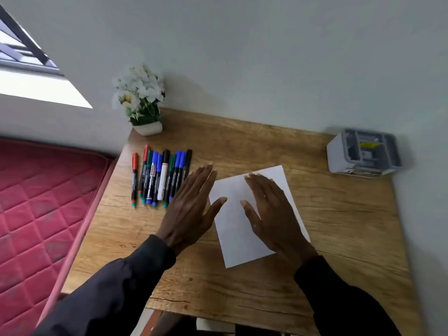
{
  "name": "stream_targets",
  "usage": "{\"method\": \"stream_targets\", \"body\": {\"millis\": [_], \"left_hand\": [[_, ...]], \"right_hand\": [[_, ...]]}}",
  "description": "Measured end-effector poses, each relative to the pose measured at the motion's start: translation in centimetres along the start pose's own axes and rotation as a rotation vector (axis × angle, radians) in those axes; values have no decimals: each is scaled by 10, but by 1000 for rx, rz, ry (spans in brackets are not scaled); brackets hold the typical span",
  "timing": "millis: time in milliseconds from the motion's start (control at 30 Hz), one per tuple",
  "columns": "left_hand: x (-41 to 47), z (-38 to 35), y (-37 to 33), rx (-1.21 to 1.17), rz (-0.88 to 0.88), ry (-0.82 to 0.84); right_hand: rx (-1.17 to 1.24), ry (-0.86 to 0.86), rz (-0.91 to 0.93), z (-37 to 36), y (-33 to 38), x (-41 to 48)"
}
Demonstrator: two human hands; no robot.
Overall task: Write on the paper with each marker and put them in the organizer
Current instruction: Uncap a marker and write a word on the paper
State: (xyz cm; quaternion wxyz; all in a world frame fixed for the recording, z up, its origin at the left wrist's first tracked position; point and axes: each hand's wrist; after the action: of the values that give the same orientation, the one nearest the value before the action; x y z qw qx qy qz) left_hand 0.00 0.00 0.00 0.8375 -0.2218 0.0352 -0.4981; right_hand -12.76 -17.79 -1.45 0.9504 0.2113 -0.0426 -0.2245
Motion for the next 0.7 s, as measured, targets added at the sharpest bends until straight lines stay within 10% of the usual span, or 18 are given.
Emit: {"method": "stream_targets", "body": {"millis": [700], "left_hand": [[-48, -50, 30, 116, -196, 11]], "right_hand": [[-148, 20, 265, -59, -45, -23]]}}
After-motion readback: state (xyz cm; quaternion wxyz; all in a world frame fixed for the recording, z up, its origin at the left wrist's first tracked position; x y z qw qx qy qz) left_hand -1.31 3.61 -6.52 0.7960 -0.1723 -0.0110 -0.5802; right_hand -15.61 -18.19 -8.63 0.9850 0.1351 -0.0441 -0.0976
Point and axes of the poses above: each hand's wrist, its own x-axis towards the middle knuckle, its own z-axis out of the back of the hand, y = z × x, and after that the axes turned 8 degrees about -z, right-handed
